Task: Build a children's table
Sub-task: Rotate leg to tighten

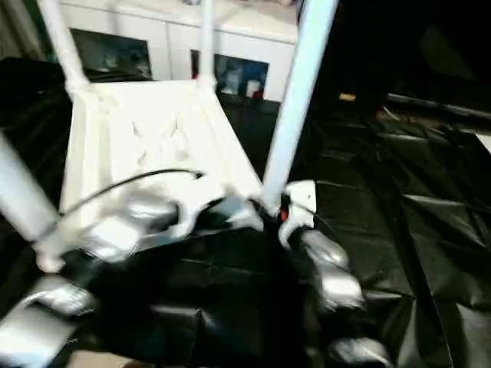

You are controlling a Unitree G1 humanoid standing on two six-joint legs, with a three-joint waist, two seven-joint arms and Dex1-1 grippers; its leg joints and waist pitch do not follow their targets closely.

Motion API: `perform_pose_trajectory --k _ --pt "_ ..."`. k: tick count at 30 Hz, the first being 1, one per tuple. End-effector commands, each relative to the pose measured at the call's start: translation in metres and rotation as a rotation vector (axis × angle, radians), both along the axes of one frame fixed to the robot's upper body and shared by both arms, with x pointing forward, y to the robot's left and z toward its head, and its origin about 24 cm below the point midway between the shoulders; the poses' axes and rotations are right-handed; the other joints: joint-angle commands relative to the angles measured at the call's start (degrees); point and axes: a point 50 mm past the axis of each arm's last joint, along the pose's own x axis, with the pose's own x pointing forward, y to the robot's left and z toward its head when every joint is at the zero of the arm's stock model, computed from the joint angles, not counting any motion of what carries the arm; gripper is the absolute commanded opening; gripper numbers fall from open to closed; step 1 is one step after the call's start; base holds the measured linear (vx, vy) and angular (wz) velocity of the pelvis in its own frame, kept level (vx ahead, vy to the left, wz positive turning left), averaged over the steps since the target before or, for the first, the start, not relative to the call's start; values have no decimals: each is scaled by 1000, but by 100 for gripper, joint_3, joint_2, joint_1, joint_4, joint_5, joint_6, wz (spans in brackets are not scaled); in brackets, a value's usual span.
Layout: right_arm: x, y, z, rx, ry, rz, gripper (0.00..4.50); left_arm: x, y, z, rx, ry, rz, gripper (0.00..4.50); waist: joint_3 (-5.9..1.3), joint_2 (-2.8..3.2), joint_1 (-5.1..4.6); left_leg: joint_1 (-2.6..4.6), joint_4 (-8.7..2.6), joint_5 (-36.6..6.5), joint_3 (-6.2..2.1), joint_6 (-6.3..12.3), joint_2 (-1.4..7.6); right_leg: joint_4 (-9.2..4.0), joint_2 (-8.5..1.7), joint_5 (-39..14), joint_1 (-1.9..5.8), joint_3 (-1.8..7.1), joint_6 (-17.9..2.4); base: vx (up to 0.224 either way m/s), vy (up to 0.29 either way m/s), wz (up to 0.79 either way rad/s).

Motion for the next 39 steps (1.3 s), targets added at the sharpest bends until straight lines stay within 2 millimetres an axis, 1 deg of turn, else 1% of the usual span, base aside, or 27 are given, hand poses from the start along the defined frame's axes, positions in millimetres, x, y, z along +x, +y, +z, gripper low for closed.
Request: perform_pose_trajectory --k 1,2,4,5,7,8,9,10,12,13,14,16,18,19,20,21,22,23,25,26,27,28,30,31,32,36,39 --pt "-8 14 -19 -13 82 10 268 -1 -1 -17 58 1 53 0 -266 110 -24 75 -455 -2277 -154 -174 146 -623 -338 -2651 97 236 -534 0 0 0" --pt "-8 14 -19 -13 82 10 268 -1 -1 -17 58 1 53 0 -263 89 -21 64 -456 -2226 -140 -154 144 -621 -330 -2475 95 241 -551 0 0 0" --pt "-9 24 -16 -12 57 65 268 -2 -4 -19 65 0 40 0 -280 104 -10 52 -462 -2132 -130 -103 145 -591 -322 -2189 128 243 -635 0 0 0" --pt "-9 30 -13 2 38 104 303 -3 -5 -21 75 -2 26 0 -287 118 2 49 -461 -2074 -121 -67 143 -579 -321 -2066 137 249 -676 0 0 0" --pt "-12 38 -7 63 -4 196 338 -4 -5 -22 89 -9 -8 0 -287 147 14 54 -463 -2120 -117 -36 146 -590 -324 -2079 141 250 -699 0 0 0" --pt "-12 38 -7 63 -4 196 344 -4 -5 -22 89 -9 -8 0 -283 138 15 57 -465 -2141 -112 -15 141 -602 -324 -2118 140 250 -695 0 0 0" --pt "-12 35 -4 92 -22 208 344 -4 -3 -21 90 -19 -31 0 -284 172 23 55 -473 -2201 -124 -4 135 -617 -337 -2289 153 246 -681 0 0 0" --pt "-12 29 -1 97 -37 217 359 -3 -1 -19 92 -30 -50 0 -289 149 17 43 -479 -2212 -135 10 139 -643 -351 -2461 164 239 -630 0 0 0" --pt "-12 27 0 97 -45 222 388 -3 0 -19 94 -32 -55 0 -295 147 14 23 -490 -2180 -149 17 146 -644 -360 -2601 175 234 -572 0 0 0" --pt "-15 18 4 78 -68 272 394 -4 3 -17 91 -37 -90 0 -333 194 16 29 -489 -2107 -159 4 154 -660 -374 -2636 192 228 -577 0 0 0" --pt "-16 15 5 71 -75 286 394 -4 3 -16 89 -37 -97 0 -333 194 16 29 -489 -2107 -159 4 154 -660 -374 -2636 192 228 -577 0 0 0" --pt "-24 -2 12 41 -111 365 406 -5 7 -14 95 -38 -140 0 -360 196 77 43 -462 -1887 -128 90 166 -618 -332 -2075 216 241 -666 0 0 0" --pt "-28 -9 14 34 -121 394 420 -5 8 -14 95 -43 -163 0 -377 198 79 12 -454 -1730 -118 133 171 -565 -338 -1707 235 238 -818 0 0 0" --pt "-42 -35 18 -15 -131 451 420 -7 11 -11 88 -41 -213 0 -392 189 85 -9 -436 -1634 -111 155 159 -543 -328 -1536 272 226 -880 0 0 0" --pt "-52 -52 20 -48 -128 490 420 -10 12 -9 68 -34 -266 0 -395 171 129 6 -415 -1540 -102 236 175 -548 -324 -1377 294 236 -850 0 0 0" --pt "-59 -60 21 -62 -123 511 420 -12 13 -8 54 -26 -300 0 -411 192 183 63 -372 -1391 -68 354 197 -503 -319 -942 244 261 -987 0 0 0" --pt "-65 -70 22 -74 -113 523 420 -16 15 -5 37 -26 -363 0 -409 210 183 37 -367 -1306 -67 389 191 -476 -312 -768 255 261 -1063 62 8 5" --pt "-68 -75 23 -81 -106 531 420 -19 16 -4 27 -26 -404 0 -440 191 205 -24 -355 -1059 -79 433 173 -418 -315 -442 320 239 -1136 0 0 0" --pt "-76 -85 24 -87 -86 545 420 -25 19 -2 17 -19 -464 0 -463 220 195 -4 -321 -880 -68 481 173 -357 -293 0 300 229 -1301 27 5 -1" --pt "-78 -87 24 -94 -79 552 420 -26 19 -2 15 -19 -478 0 -473 207 196 2 -306 -824 -63 504 176 -340 -292 155 303 229 -1350 51 17 -1" --pt "-89 -93 22 -104 -41 601 420 -31 22 -1 8 -22 -528 0 -502 187 219 4 -266 -624 -55 597 180 -292 -279 505 315 225 -1459 0 0 0" --pt "-93 -94 21 -105 -25 619 420 -33 23 0 6 -25 -545 0 -503 193 237 19 -245 -571 -44 650 183 -274 -275 650 293 231 -1501 0 0 0" --pt "-99 -96 20 -105 -4 642 420 -35 23 1 -4 -27 -565 0 -465 201 252 -2 -251 -636 -40 721 190 -278 -279 577 282 230 -1555 0 0 0" --pt "-104 -97 18 -110 20 660 420 -36 23 3 -24 -27 -580 0 -463 178 254 -7 -259 -757 -36 693 183 -298 -289 328 291 226 -1510 0 0 0" --pt "-104 -97 18 -110 20 660 420 -36 23 3 -24 -27 -580 0 -458 184 268 2 -265 -816 -35 661 188 -310 -294 193 287 228 -1475 0 0 0" --pt "-103 -102 13 -152 46 613 420 -42 25 6 -45 -17 -621 0 -417 181 242 12 -317 -1313 -46 346 197 -421 -338 -917 251 248 -1182 0 0 0" --pt "-102 -102 13 -149 52 609 420 -44 27 7 -40 -14 -635 0 -424 175 239 -1 -317 -1348 -53 269 183 -428 -336 -1111 255 249 -1053 0 0 0"
